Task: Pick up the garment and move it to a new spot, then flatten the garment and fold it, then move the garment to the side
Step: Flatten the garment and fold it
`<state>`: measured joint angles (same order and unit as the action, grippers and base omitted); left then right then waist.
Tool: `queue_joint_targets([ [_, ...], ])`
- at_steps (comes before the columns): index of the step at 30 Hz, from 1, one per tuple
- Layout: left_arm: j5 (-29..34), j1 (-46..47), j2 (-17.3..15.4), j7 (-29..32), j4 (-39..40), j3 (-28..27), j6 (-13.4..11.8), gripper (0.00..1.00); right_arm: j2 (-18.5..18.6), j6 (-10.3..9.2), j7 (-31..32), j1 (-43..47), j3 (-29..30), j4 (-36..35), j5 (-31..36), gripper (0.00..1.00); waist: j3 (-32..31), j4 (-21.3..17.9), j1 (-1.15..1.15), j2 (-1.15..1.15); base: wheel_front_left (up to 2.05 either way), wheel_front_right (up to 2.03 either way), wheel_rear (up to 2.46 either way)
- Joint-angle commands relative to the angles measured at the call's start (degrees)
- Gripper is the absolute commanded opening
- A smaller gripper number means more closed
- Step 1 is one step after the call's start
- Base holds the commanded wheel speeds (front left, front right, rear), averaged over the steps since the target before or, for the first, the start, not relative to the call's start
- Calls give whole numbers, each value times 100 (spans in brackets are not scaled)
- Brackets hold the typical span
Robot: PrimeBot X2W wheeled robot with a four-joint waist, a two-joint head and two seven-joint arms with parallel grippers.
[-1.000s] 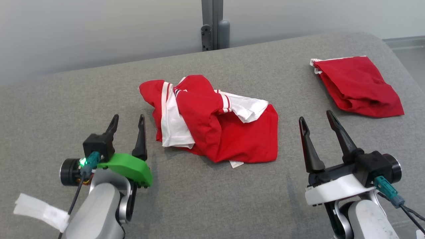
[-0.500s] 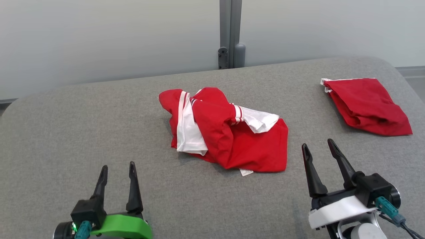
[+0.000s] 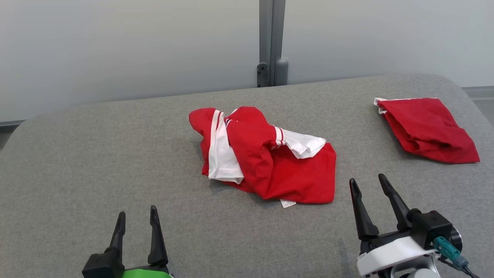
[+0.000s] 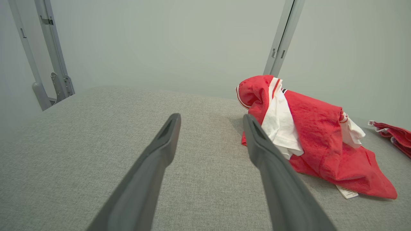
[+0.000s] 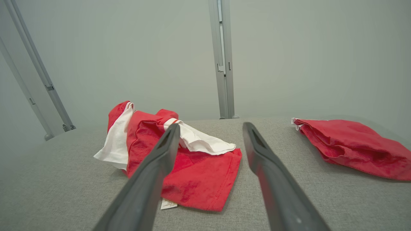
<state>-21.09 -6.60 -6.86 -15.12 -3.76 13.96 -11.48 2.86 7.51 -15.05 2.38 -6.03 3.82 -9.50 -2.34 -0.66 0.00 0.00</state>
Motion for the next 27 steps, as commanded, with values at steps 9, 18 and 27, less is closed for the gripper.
queue_joint_targets([
  [9, 123, -103, 98, -3, -48, -90, 141, 100, 5, -4, -17, 22, -38, 76, 36, 100, 0, -22, 0, 0, 0, 0, 0],
  [18, 185, -97, 154, -2, -99, -126, 202, 100, 5, -4, -18, 14, -59, 131, 76, 100, 38, 24, 0, 0, 0, 0, 0],
  [27, 219, -8, 198, -3, -141, -85, 277, 100, 4, -4, -17, -483, -333, 355, -117, 100, 181, 360, 0, 0, 0, 0, 0],
])
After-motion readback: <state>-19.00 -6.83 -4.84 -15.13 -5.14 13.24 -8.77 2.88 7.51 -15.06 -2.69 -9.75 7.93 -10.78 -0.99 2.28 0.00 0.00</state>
